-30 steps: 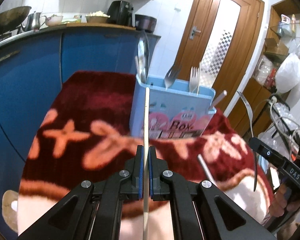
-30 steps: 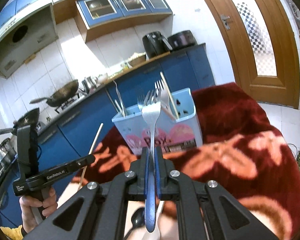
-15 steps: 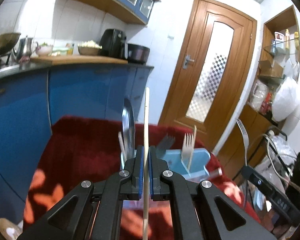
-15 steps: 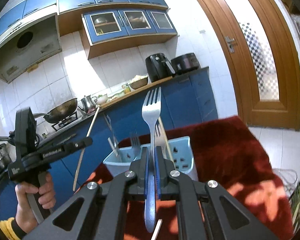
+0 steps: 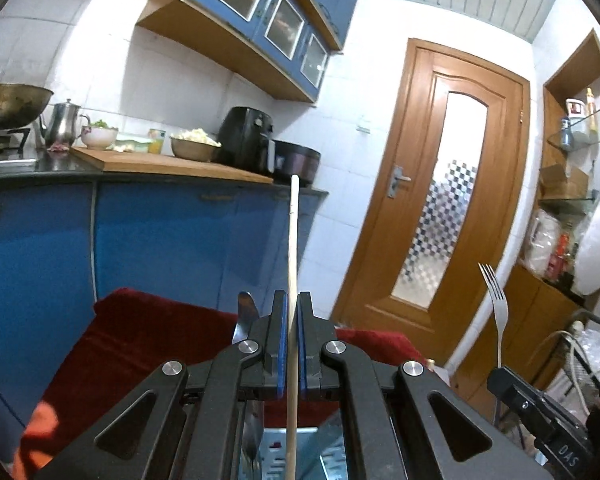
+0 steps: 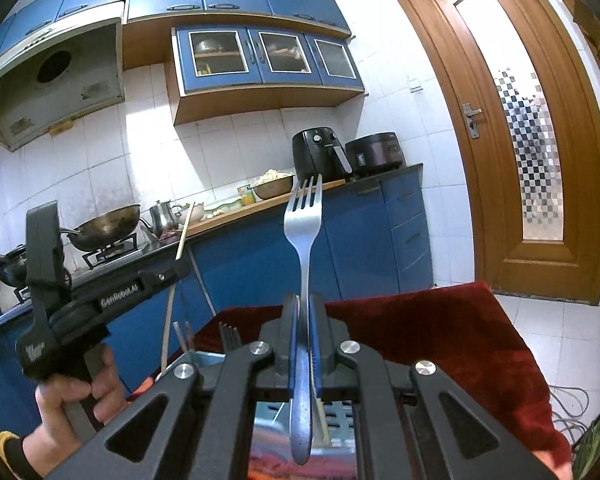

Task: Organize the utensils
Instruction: 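Open the left tool over the holder while the right tool releases the steel fork into it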

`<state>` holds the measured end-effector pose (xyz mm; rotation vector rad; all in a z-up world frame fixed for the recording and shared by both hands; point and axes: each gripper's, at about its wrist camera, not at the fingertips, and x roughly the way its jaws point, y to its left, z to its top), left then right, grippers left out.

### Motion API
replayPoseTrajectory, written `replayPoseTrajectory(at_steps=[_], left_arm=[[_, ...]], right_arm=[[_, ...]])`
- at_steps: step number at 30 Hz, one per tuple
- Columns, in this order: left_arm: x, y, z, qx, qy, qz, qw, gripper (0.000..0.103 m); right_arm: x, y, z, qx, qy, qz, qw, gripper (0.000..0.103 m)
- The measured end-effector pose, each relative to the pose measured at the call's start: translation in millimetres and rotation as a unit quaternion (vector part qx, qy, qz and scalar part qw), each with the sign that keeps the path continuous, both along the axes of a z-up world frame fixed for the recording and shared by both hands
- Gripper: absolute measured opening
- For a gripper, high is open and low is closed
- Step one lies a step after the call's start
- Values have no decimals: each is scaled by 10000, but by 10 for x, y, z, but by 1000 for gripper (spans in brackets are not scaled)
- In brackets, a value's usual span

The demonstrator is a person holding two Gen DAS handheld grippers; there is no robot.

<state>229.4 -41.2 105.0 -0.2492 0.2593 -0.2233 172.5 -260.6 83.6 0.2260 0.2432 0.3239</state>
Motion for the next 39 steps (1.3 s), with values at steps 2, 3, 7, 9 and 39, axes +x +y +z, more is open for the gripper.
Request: replayPoseTrajectory(at_steps=[2,3,7,9,39], left_arm=[[9,-41,-71,50,-89,139,9999,4],[3,-70,-118,113,-152,229,9996,4],[-48,-181,-271,370,-363,413,9978,4],[-59,-207,-322,428,-407,440,9973,4],[-375,-99,-295,304,327,-103,9990,15]], right_arm=[[82,17,-38,-29,-45,-13,10000,7],[118,16,-53,-33,-73,-25,10000,7],[240,18,-133,-51,-81,-26,10000,7],[283,9,-171,-41,-67,-26,10000,7],[-184,-90,-133,-56,297,-24,9995,16]])
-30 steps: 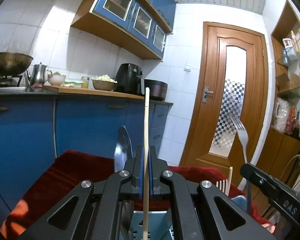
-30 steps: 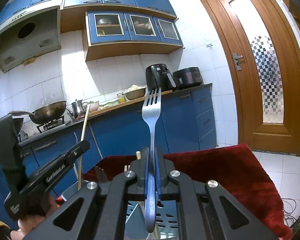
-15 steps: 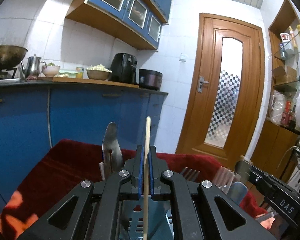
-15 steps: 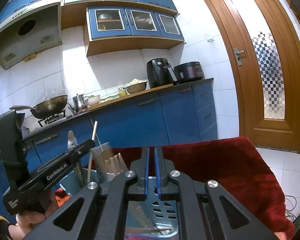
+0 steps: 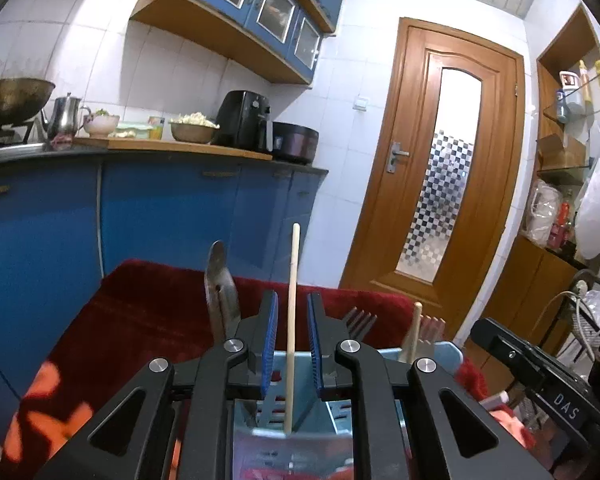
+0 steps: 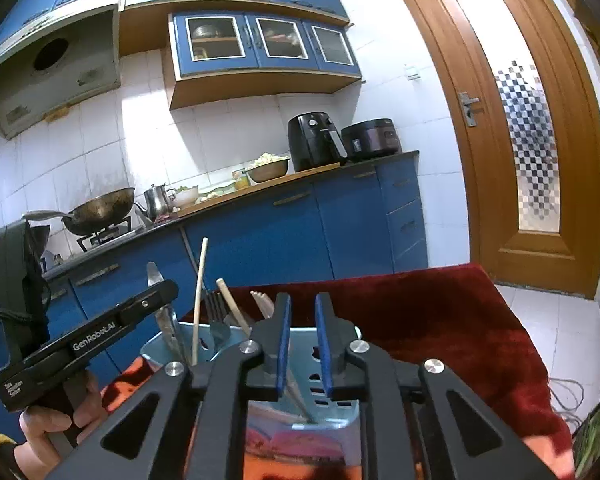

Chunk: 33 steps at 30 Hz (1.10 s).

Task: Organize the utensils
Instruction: 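Open the left tool over the holder while the right tool releases the steel fork into it, then withdraw both open tools from the holder toward the spoons on the blanket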

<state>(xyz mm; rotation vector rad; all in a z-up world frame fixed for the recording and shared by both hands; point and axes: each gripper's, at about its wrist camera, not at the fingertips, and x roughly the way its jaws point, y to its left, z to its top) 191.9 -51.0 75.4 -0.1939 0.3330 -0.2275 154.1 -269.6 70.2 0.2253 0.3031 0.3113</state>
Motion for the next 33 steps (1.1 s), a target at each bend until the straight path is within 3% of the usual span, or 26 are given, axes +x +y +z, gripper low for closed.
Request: replayPoseTrajectory(at_steps=[14,26,33], left_arm=[[-365,131,22,-15,663,-31,9978,15],[-754,118,-103,348,1097,-120,9933,15],[-958,84,-282,559,1575,-294,9855,15]], right_arm=[[-538,77,37,-193,343,-58,9992,21],[-980,208,-138,-364,643,-193,9971,24],[-1192,212,-246,-440,925,-212,9945,26]])
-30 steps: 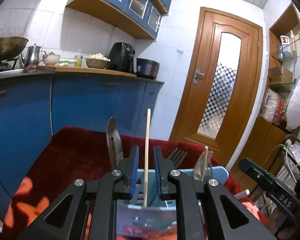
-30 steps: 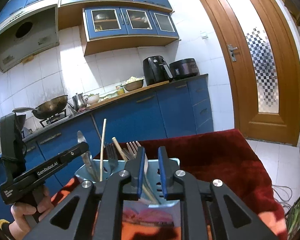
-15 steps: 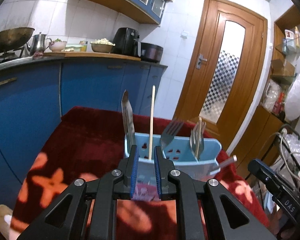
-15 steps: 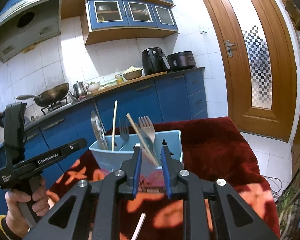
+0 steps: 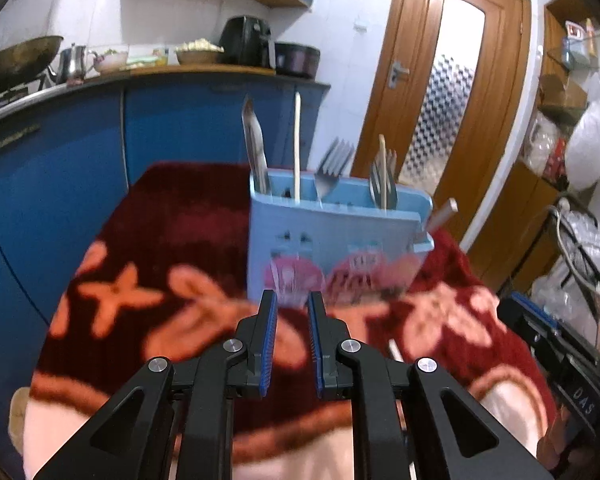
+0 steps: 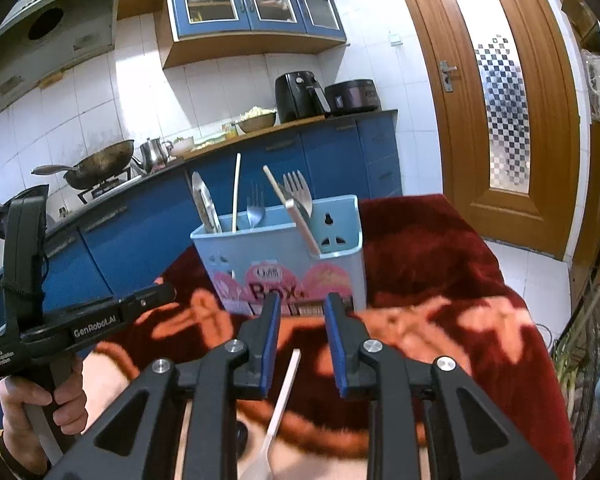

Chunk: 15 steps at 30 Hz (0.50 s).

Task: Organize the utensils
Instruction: 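Withdraw both open tools from the holder toward the spoons on the blanket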

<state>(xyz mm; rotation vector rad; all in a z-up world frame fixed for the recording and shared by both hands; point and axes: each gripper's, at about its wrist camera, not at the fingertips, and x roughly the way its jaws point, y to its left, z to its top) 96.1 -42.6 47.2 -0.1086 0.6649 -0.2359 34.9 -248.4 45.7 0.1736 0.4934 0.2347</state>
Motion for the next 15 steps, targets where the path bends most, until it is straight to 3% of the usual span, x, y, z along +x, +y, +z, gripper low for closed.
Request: replayPoseTrajectory(at_steps=[15], left_arm=[[-470,-204,-238,25,926,-682,9934,15]], right_arm=[[-388,-178,-291,-11,663,-237,9975,31]])
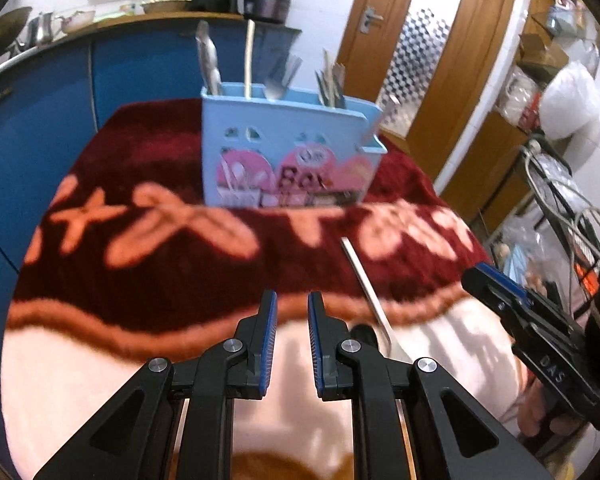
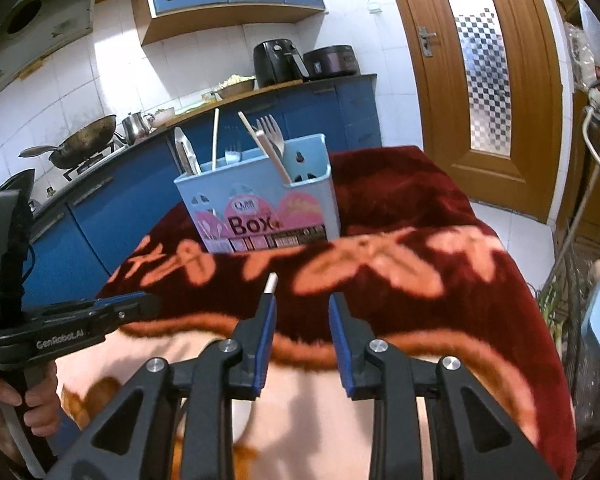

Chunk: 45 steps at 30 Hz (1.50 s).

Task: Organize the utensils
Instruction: 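Withdraw both open tools from the holder toward the spoons on the blanket, then close the left tool on the black spoon while the right tool grasps the white spoon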

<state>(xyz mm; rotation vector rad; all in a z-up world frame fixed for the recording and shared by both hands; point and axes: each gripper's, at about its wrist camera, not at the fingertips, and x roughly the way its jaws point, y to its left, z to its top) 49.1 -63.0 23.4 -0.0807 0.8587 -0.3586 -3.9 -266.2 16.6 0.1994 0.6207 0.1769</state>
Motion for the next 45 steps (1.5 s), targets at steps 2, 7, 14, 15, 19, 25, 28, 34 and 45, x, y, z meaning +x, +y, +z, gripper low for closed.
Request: replayPoseTrajectory(at_steps=[2,7,14,15,19,25,28,34,45], left_arm=[[-54,-48,-32,23,121,-102,9999,15],[-191,-196,-152,68,484,-378,9981,15],[-290,-365,-245,180,803,-666,9944,15],[-307,-383,-252,210,841,-699,9938,15],[-347,-430,-279,268,1000,-800,9914,15],[-366,-501,-309,437,1095,-877,9892,15],[-351,-517,-343,484,1176,-868,9881,15],[-313,-525,-403,407,1300,-855,9870,15],[-227,-322,-431,-260,1380,-732,9874,6]], right_arm=[[-50,-34,-20,14,28,-32,10000,32],[-158,-105,-56,35,96,-97,9999,33],[-253,-222,-100,66,148,-219,9996,35],[-257,-238,-106,72,156,-231,9996,35],[-280,-299,-137,143,169,-283,9994,35],[-300,-359,-171,237,183,-290,9991,35],[-320,-393,-176,277,171,-296,9990,35],[-325,-416,-185,304,179,-306,9989,35],[-241,-328,-198,177,336,-208,9991,35]])
